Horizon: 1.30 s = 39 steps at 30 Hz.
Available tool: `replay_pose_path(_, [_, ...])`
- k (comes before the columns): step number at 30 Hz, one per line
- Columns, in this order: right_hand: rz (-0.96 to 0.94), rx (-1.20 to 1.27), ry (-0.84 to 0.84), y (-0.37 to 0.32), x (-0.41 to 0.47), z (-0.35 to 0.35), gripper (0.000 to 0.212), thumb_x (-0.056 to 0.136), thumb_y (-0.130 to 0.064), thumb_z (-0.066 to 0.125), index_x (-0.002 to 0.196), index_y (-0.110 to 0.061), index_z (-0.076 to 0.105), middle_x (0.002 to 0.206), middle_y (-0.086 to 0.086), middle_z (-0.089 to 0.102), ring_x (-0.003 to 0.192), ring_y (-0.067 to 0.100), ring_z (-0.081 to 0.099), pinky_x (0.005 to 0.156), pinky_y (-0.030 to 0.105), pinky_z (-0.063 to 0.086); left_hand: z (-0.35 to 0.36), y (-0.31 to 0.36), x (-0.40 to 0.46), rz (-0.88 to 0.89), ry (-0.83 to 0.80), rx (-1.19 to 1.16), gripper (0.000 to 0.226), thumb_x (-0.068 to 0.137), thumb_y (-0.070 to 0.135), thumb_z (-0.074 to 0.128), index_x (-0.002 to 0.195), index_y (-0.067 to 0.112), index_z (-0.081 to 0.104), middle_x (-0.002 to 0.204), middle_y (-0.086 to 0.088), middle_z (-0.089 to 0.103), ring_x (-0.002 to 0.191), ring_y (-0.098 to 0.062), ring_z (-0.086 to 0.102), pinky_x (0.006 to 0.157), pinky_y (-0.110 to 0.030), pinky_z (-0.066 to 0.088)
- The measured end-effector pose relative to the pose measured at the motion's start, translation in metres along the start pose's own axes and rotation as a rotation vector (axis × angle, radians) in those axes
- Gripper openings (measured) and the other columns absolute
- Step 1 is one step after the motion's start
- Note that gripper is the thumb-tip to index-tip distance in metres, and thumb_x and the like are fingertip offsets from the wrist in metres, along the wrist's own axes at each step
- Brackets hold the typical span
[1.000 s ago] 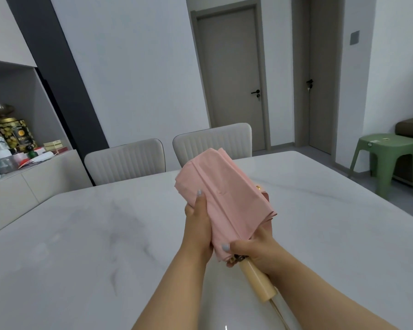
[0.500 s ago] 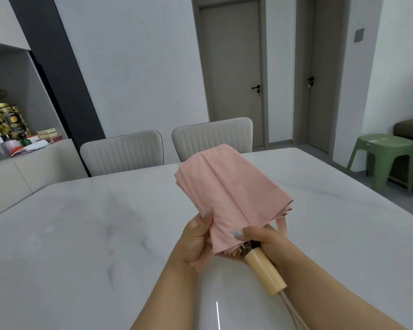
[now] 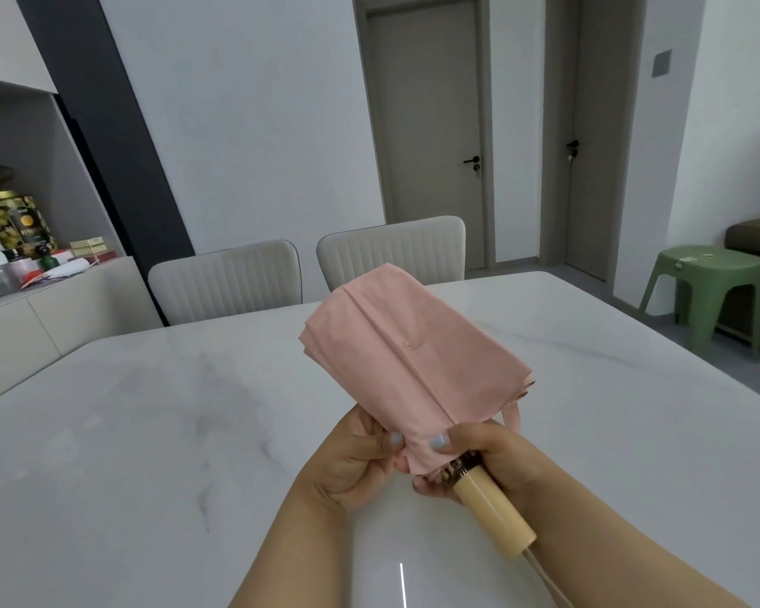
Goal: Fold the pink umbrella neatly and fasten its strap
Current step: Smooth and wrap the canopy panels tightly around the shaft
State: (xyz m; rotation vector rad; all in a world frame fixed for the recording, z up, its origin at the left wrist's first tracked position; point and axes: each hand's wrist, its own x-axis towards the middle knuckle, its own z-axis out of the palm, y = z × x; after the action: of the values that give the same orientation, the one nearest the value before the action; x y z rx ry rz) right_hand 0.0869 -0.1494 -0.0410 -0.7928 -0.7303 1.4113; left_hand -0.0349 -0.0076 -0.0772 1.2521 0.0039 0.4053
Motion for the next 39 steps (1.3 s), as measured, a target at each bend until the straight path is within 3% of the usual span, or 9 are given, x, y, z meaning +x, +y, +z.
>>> replay_pose_path(4, [-0.093,-0.152,0.080,-0.002,-0.002,0.003,0.030,0.057,0.000,0.066,0.086,-0.004,0.073,0.083,0.019,0.072,0.070,0.028,0.068,0.065,0.038,0.054,-0.002,-0.002,0.004,-0.001,0.206,-0.054,0.091,0.056,0.003,0.092,0.131,-0.008,0.042,0.116,-0.021,0.067,0.110,-0.033,0.065,0.083,-0.036,0.057])
replay_pose_path(7, [-0.225,-0.228,0.190,-0.001,-0.001,0.003,0.042,0.054,0.000,0.071,0.094,-0.011,0.064,0.093,0.024,0.068,0.072,0.033,0.066,0.060,0.039,0.052,0.005,0.008,0.002,0.024,0.323,-0.069,0.099,0.055,-0.001,0.090,0.141,-0.001,0.041,0.137,-0.024,0.054,0.129,-0.041,0.050,0.102,-0.049,0.048])
replay_pose_path(13, [-0.281,-0.411,0.266,0.000,0.002,0.000,0.070,0.056,0.004,0.071,0.119,-0.011,0.045,0.092,0.023,0.061,0.071,0.037,0.064,0.069,0.061,0.057,0.037,0.075,0.013,0.284,0.967,0.332,0.042,0.086,0.011,0.060,0.128,0.016,0.054,0.128,-0.003,0.056,0.117,-0.016,0.055,0.100,-0.028,0.041])
replay_pose_path(16, [-0.255,-0.500,0.256,-0.002,-0.003,0.006,0.053,0.058,0.000,0.068,0.107,-0.013,0.052,0.084,0.013,0.062,0.065,0.023,0.065,0.065,0.050,0.058,0.057,0.122,0.030,0.315,0.907,0.687,0.015,0.098,0.021,0.050,0.108,0.025,0.060,0.106,0.011,0.059,0.097,-0.004,0.055,0.078,-0.012,0.041])
replay_pose_path(18, [-0.231,-0.545,0.279,-0.002,-0.005,0.009,0.047,0.057,-0.005,0.068,0.101,-0.014,0.055,0.084,0.011,0.060,0.061,0.015,0.062,0.057,0.032,0.054,0.064,0.147,0.044,0.285,0.863,0.917,0.018,0.100,0.029,0.046,0.086,0.022,0.056,0.088,0.007,0.055,0.078,-0.009,0.050,0.070,-0.018,0.041])
replay_pose_path(23, [-0.160,-0.649,0.389,0.001,-0.004,0.005,0.045,0.056,-0.013,0.071,0.082,0.018,0.052,0.079,0.012,0.050,0.068,0.025,0.050,0.061,0.037,0.044,0.058,0.172,0.067,-0.025,0.750,1.261,0.061,0.099,0.052,0.033,0.077,0.001,0.061,0.101,-0.010,0.068,0.098,-0.029,0.059,0.094,-0.039,0.043])
replay_pose_path(26, [-0.190,-0.625,0.390,-0.001,-0.006,0.006,0.024,0.063,0.002,0.072,0.064,-0.012,0.052,0.068,0.007,0.053,0.064,0.025,0.051,0.060,0.036,0.044,0.060,0.180,0.069,-0.076,0.757,1.216,0.053,0.096,0.055,0.039,0.069,0.011,0.047,0.086,-0.004,0.057,0.081,-0.022,0.053,0.075,-0.030,0.040])
replay_pose_path(31, [-0.205,-0.594,0.392,-0.001,-0.005,0.007,0.024,0.051,-0.007,0.069,0.072,-0.009,0.057,0.066,0.007,0.053,0.059,0.023,0.049,0.057,0.035,0.043,0.058,0.193,0.063,-0.014,0.631,0.853,0.042,0.092,0.041,0.055,0.060,0.013,0.054,0.074,-0.004,0.057,0.085,-0.019,0.052,0.088,-0.035,0.042])
replay_pose_path(39, [-0.206,-0.566,0.399,-0.003,-0.008,0.009,0.029,0.050,-0.013,0.071,0.076,-0.010,0.059,0.067,0.003,0.056,0.060,0.020,0.054,0.059,0.032,0.048,0.054,0.200,0.060,0.019,0.501,0.587,0.026,0.085,0.025,0.064,0.063,0.015,0.054,0.069,-0.002,0.053,0.077,-0.020,0.049,0.078,-0.034,0.037])
